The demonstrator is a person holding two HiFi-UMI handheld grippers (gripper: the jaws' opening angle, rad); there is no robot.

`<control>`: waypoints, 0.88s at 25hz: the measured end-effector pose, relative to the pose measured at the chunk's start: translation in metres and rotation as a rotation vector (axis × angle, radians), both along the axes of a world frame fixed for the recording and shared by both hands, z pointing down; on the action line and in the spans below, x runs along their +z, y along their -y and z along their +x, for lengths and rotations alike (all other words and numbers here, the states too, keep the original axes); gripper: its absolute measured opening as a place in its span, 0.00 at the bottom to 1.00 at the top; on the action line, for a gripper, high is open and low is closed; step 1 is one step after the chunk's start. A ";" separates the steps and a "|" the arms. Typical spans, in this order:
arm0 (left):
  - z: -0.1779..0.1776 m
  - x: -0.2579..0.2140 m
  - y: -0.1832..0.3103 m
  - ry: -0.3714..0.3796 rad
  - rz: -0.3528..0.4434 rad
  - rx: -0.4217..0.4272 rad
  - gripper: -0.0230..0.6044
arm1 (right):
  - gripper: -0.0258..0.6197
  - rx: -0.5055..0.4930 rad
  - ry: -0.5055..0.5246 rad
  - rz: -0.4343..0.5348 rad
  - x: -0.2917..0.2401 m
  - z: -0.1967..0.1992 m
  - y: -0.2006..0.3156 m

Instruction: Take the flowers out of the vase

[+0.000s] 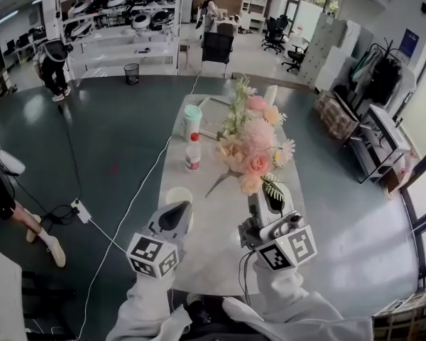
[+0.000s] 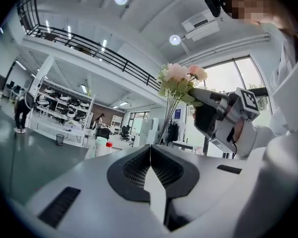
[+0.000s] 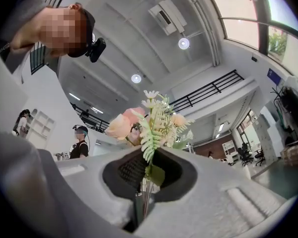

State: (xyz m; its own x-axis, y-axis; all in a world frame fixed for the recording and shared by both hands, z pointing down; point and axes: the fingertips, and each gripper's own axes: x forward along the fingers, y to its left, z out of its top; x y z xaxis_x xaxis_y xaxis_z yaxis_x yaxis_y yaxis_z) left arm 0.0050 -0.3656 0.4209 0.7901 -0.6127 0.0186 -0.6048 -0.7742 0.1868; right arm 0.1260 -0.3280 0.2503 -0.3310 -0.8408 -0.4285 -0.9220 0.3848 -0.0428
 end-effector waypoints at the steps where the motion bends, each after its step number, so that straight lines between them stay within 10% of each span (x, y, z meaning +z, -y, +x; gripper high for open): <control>1: 0.002 0.001 0.000 -0.002 -0.004 0.006 0.04 | 0.07 0.012 -0.002 -0.010 0.003 0.003 -0.001; 22: 0.035 0.062 -0.027 0.020 -0.116 0.035 0.04 | 0.07 0.081 -0.036 -0.299 0.127 0.027 -0.007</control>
State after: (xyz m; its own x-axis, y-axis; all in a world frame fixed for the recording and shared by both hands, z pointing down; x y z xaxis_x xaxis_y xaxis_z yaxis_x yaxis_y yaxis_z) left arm 0.0396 -0.3385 0.4825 0.8095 -0.5778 0.1039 -0.5825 -0.7687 0.2642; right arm 0.1525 -0.3210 0.3774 -0.2688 -0.9519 -0.1470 -0.9520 0.2858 -0.1095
